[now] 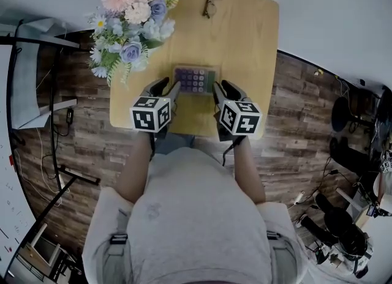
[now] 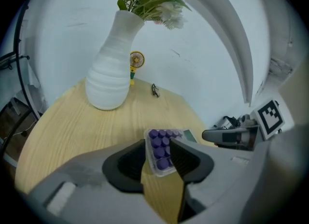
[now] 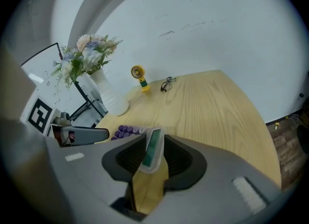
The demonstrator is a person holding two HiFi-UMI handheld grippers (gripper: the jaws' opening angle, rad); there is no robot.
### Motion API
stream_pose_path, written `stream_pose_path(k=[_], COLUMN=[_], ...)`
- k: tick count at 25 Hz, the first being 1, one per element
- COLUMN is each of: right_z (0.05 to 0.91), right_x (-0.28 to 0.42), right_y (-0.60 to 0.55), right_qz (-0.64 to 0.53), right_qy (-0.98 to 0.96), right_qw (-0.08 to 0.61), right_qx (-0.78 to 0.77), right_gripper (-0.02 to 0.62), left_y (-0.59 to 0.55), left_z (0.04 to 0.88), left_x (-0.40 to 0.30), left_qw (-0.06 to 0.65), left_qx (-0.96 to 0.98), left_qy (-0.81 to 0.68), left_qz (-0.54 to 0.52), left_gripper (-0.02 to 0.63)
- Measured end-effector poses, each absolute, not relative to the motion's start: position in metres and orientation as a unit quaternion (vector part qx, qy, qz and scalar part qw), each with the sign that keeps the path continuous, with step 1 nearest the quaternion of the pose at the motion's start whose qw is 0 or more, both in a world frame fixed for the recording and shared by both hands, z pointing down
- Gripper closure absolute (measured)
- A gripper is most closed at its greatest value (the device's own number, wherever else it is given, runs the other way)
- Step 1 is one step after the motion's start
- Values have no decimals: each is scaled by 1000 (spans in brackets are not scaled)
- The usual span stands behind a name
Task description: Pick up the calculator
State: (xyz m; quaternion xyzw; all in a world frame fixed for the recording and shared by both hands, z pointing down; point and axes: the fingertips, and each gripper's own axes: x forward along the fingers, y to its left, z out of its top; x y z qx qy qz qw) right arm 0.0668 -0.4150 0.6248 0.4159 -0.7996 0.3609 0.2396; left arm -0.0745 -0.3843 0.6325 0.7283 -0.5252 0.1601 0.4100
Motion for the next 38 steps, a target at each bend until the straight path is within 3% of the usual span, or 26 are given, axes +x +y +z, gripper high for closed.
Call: stream_pose_path(k=[6, 15, 24, 28, 33, 38], right_z=[641, 657, 665, 662, 660, 648], right_x=[64, 59, 53, 43, 44, 47], right_y=[-420, -426, -427, -426, -424, -424], right_qz=[389, 422, 471, 472, 471, 459], right_qy=[-786, -774, -764, -772, -771, -778], right_qw=[241, 242, 206, 203, 206, 189], right_qx=[416, 405, 389, 375, 376, 384], right_gripper=[439, 425, 420, 468, 469, 469], left_y=[-389, -397, -398, -399, -398, -401], left_z=[649, 661, 661, 660, 658, 646], left_x=[-71, -66, -65, -63, -62, -58], left_qw=[438, 464, 470, 474, 481, 455], left_qx=[720, 712, 715, 714, 714, 729], left_qy=[-514, -506, -498, -497, -493, -495], left_qz=[159, 147, 140, 134, 125, 130], left_gripper=[387, 357, 357, 351, 351, 352])
